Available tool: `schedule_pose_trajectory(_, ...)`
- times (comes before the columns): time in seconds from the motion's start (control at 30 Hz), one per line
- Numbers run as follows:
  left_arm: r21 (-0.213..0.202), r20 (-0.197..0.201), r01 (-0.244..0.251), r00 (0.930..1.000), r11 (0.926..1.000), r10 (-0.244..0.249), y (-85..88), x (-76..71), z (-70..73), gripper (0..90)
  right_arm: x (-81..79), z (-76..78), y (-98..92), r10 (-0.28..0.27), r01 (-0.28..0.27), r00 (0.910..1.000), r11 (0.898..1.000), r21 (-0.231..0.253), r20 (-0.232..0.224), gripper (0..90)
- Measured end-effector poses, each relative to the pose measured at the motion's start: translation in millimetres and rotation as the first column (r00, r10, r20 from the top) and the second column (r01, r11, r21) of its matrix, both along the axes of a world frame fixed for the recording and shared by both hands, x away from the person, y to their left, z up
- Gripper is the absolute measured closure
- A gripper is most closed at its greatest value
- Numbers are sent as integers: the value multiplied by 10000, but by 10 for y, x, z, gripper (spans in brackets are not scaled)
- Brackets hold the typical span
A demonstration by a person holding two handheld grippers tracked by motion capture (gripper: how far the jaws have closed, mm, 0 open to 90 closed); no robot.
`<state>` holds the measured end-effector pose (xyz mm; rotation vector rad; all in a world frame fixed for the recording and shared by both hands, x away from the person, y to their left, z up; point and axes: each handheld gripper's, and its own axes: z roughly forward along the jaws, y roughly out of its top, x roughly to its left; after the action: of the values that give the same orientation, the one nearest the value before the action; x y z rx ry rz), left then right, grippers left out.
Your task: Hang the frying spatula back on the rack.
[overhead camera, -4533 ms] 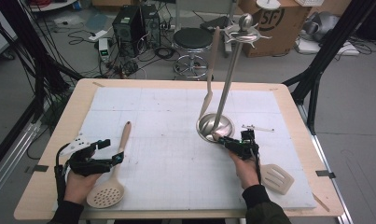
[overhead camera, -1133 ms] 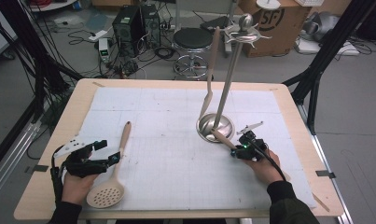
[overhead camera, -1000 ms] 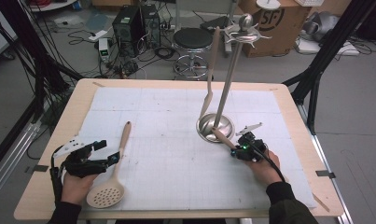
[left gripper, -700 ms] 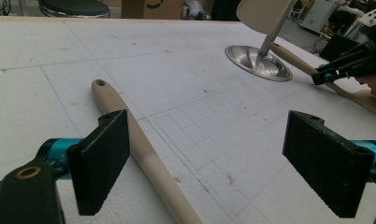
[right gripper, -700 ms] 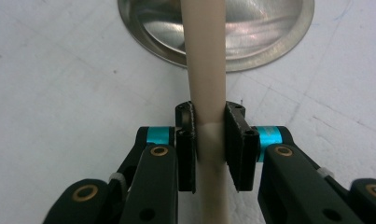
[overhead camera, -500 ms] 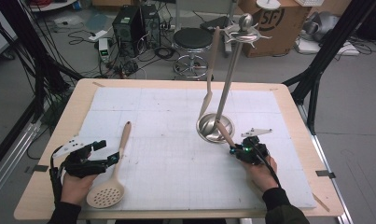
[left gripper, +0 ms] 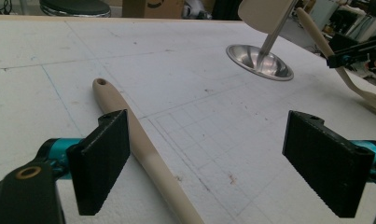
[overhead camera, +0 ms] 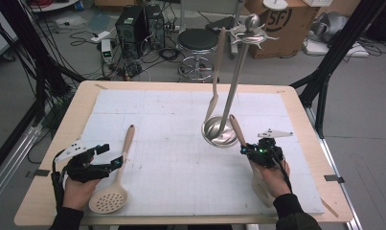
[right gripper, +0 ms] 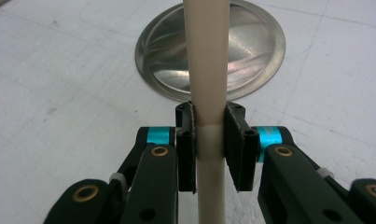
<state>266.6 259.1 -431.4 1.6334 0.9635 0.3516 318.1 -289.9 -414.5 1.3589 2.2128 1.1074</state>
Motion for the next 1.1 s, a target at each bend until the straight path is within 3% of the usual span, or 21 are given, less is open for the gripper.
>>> schedule_pose_trajectory(0.37,10,29,7,10000,10000,-7,-2,-1,10,158,-33,228,-60,-228,156,9973,9945,1036,694,761)
schedule_pose_trajectory(0.67,-37,63,-6,10000,10000,7,-2,-3,14,158,-60,456,-57,-71,-174,9898,9853,1699,1426,760)
schedule_pose_trajectory(0.83,-14,46,-14,10000,10000,14,-2,-1,10,158,-53,491,-63,-3,-339,9892,9724,2308,1465,761)
schedule_pose_trajectory(0.97,-12,51,-7,10000,10000,7,-3,0,10,158,-49,500,-93,-129,-298,9902,9535,3000,1392,761)
schedule_pose_trajectory(1.1,-19,40,-8,10000,10000,8,2,2,8,158,-64,539,-115,-189,-399,9861,9372,3464,1649,761)
